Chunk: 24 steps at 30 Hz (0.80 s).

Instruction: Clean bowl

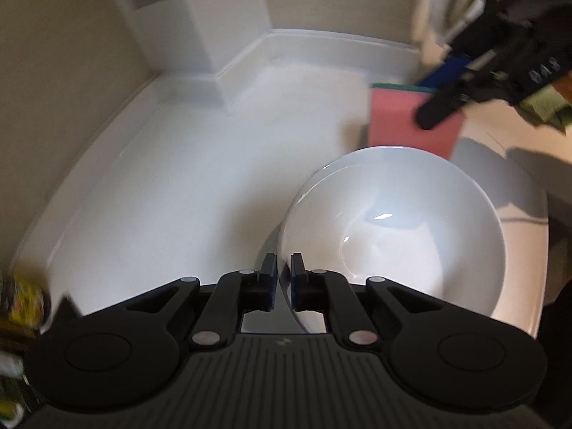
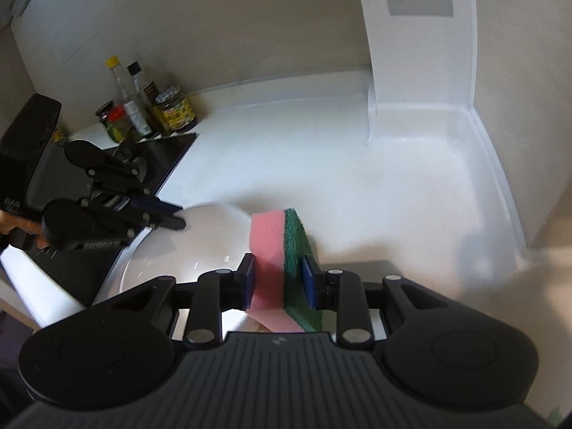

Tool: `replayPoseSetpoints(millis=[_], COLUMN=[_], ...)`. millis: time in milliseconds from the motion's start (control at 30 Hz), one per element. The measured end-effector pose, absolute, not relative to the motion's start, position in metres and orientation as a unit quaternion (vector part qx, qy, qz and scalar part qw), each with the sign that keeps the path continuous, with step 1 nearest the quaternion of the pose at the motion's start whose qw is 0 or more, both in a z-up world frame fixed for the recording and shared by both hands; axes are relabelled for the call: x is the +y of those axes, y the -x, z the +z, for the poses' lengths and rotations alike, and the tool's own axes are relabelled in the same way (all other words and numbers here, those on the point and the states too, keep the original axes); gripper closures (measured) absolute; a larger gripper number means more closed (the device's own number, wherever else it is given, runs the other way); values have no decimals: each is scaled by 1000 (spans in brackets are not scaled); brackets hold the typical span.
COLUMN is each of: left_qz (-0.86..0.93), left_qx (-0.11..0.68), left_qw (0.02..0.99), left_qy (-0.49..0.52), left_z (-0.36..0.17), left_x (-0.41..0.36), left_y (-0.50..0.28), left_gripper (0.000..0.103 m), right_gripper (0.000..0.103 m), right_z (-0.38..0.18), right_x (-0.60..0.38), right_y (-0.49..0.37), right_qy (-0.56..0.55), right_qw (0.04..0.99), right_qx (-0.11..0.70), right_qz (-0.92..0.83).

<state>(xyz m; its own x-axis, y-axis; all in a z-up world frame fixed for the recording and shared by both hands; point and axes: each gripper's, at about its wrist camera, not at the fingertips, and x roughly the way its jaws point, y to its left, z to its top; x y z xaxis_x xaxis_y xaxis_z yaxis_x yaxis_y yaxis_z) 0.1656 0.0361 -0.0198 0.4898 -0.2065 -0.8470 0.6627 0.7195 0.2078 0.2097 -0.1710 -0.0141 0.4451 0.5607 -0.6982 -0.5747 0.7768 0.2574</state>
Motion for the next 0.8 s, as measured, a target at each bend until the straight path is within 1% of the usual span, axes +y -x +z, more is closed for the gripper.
replayPoseSetpoints(millis=[67,133,167,267,333,367,400,467,567,700,800], left_qz=[-238,-205,-183,-140,-135,-140,-146,-159,-191,-243,-263], left_qx=[439,446,449,452,453,456,461,461,461,443,432], left_qw=[834,849,858,874,875,872,868,863,849,827,817], left_qy=[-236,-195,-171,-113,-105,-108,-113,-133,-171,-249,-276], left_z=[-18,-15,-13,-14,-19,-23,-27,-28,-27,-26,-26], left_x=[39,45,51,65,67,66,65,63,59,47,40], left_y=[-167,-165,-160,-142,-133,-130,-130,-135,-146,-153,-159], left_gripper=[97,90,85,85,87,88,93,95,95,93,92], right_gripper=[79,79,79,79,79,79,79,79,79,79,79], right_z=[-14,-14,-14,-15,-15,-16,-16,-14,-12,-8,-9], right_x=[-167,-167,-168,-174,-178,-181,-182,-182,-180,-172,-169], right_y=[-212,-212,-211,-204,-198,-195,-193,-193,-195,-200,-208], right_qy=[13,11,9,-5,-18,-22,-21,-13,0,21,24], right_qw=[852,852,852,855,856,856,856,852,849,854,858], right_qx=[405,404,404,403,402,403,403,407,411,405,400], right_qz=[332,333,333,328,324,323,324,329,332,326,320])
